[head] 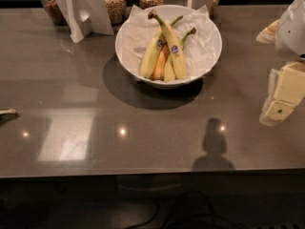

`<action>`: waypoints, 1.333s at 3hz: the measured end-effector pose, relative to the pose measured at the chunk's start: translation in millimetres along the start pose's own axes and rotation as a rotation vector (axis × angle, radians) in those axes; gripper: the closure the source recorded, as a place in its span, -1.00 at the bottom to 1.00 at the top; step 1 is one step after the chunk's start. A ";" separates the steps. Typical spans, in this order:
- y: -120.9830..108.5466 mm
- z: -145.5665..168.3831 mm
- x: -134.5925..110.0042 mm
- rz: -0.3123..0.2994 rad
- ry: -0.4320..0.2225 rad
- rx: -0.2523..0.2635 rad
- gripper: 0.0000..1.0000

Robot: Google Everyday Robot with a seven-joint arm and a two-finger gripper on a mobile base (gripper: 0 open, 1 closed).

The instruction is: Pick banana from white bowl

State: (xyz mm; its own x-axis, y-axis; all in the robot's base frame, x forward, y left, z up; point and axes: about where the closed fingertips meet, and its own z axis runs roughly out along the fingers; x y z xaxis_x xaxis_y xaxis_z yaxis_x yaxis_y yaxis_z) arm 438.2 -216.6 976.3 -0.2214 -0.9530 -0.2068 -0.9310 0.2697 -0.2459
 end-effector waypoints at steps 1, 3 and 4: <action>0.0 0.0 -0.1 0.000 0.000 0.000 -1.00; -36.0 20.4 -47.9 0.070 -0.165 0.070 -1.00; -70.5 30.8 -84.1 0.112 -0.296 0.111 -1.00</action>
Offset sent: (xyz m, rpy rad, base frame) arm 0.0368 0.0262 -0.0068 0.1350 -0.0845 -0.0589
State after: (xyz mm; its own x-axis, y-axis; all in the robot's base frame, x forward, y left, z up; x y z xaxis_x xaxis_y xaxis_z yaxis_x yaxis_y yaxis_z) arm 531.3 -151.3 981.8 -0.2114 -0.8395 -0.5006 -0.8649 0.3993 -0.3043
